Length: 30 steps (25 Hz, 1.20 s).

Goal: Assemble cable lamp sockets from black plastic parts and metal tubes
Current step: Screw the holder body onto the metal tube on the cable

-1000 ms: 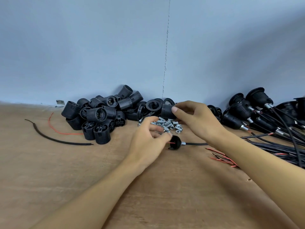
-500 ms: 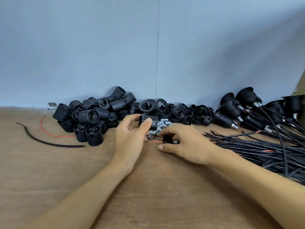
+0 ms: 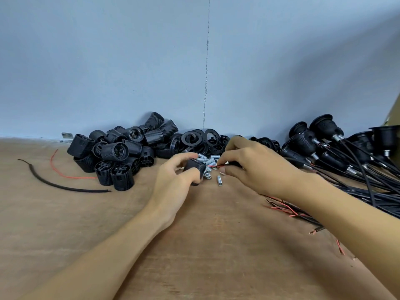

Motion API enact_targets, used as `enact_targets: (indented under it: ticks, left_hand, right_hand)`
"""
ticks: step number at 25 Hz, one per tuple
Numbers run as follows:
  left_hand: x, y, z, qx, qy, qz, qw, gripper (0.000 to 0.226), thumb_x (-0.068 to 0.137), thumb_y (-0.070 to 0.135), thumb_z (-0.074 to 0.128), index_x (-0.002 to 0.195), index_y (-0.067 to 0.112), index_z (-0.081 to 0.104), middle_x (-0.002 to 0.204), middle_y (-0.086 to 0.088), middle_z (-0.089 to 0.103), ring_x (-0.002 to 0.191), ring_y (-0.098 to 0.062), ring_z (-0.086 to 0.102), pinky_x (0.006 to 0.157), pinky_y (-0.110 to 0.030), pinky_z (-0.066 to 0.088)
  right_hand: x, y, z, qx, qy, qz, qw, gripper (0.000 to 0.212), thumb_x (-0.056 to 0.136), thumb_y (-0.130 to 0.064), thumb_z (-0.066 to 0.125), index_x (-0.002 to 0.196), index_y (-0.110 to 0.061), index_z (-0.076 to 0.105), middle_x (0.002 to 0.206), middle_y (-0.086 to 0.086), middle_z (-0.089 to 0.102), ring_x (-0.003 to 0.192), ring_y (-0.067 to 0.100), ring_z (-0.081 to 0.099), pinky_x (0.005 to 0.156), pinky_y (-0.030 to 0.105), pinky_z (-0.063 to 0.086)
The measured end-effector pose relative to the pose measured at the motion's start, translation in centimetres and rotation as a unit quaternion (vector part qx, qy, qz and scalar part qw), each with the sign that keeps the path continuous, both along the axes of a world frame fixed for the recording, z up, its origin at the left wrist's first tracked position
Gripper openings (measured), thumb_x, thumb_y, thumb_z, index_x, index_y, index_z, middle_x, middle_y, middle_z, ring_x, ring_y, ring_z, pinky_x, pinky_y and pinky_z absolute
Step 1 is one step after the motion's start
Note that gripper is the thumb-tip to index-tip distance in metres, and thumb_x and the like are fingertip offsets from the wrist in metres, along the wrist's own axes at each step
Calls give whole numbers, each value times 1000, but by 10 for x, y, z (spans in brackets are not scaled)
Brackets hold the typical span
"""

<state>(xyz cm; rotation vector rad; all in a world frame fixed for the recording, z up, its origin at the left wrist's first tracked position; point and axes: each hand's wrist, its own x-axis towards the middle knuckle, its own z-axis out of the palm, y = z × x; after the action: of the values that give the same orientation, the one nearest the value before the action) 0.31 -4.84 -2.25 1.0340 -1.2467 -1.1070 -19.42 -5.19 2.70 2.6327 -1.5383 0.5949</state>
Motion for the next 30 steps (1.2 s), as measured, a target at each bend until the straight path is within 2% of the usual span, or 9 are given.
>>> enact_targets:
  ticks: [3,7,10,15,17,20,24,26,30]
  left_hand:
    - [-4,6,-2,-21,-119,-44,992,52,54,15,64,100,39,73,108,10,71,95,-4,66,77,-15,46]
    - [-11,11,-7,-91,-211,-69,971,55,60,8,58,103,42,65,108,15,69,106,-4,64,95,-27,51]
    - [-11,10,-10,-135,-236,-58,961,53,66,7,60,106,42,62,112,18,64,111,-5,63,98,-36,54]
    - [-10,9,-14,-180,-250,-56,950,57,71,-5,63,110,38,62,117,18,57,116,-7,58,97,-39,54]
    - [-9,8,-14,-183,-252,-62,948,58,71,-7,63,109,37,61,116,17,58,116,-8,58,97,-40,53]
    - [-8,6,-16,-185,-249,-62,949,57,72,-9,63,108,36,59,113,14,61,112,-10,61,97,-41,53]
    - [-9,6,-16,-189,-244,-57,950,54,72,-7,65,106,34,58,107,15,61,106,-9,61,94,-38,54]
    - [-9,6,-16,-200,-251,-51,946,54,72,-6,67,105,35,57,106,15,60,106,-8,60,92,-33,53]
    - [-10,7,-17,-232,-284,-41,929,52,72,-4,71,103,36,57,106,15,60,106,-8,58,88,-18,46]
  right_hand:
    - [-11,3,-3,18,5,18,1000,19,97,-37,62,111,-33,73,108,-9,54,94,12,56,86,35,48]
    - [-21,10,-24,82,-52,29,995,20,96,-35,63,113,-33,74,109,-11,58,98,5,57,87,19,45]
    - [-23,13,-33,75,-90,39,992,18,97,-28,64,111,-31,75,106,-12,65,98,3,59,79,5,38]
    - [-23,22,-35,98,-207,12,973,10,96,-21,63,98,-28,71,90,-15,69,88,6,61,75,24,49]
    - [-22,23,-34,121,-248,8,961,12,95,-20,65,88,-30,68,83,-15,69,80,2,60,72,21,46]
    - [-22,24,-34,127,-244,6,961,18,93,-20,66,80,-33,66,77,-21,65,72,-2,55,65,11,37]
    - [-22,25,-34,133,-251,3,959,17,93,-23,68,81,-35,67,82,-23,67,79,-1,59,70,18,42]
    - [-22,25,-35,127,-244,5,961,14,92,-23,69,84,-35,68,86,-23,67,84,0,60,73,17,44]
    - [-21,26,-36,89,-157,47,982,9,91,-18,71,87,-27,72,94,-18,67,95,3,62,82,17,44]
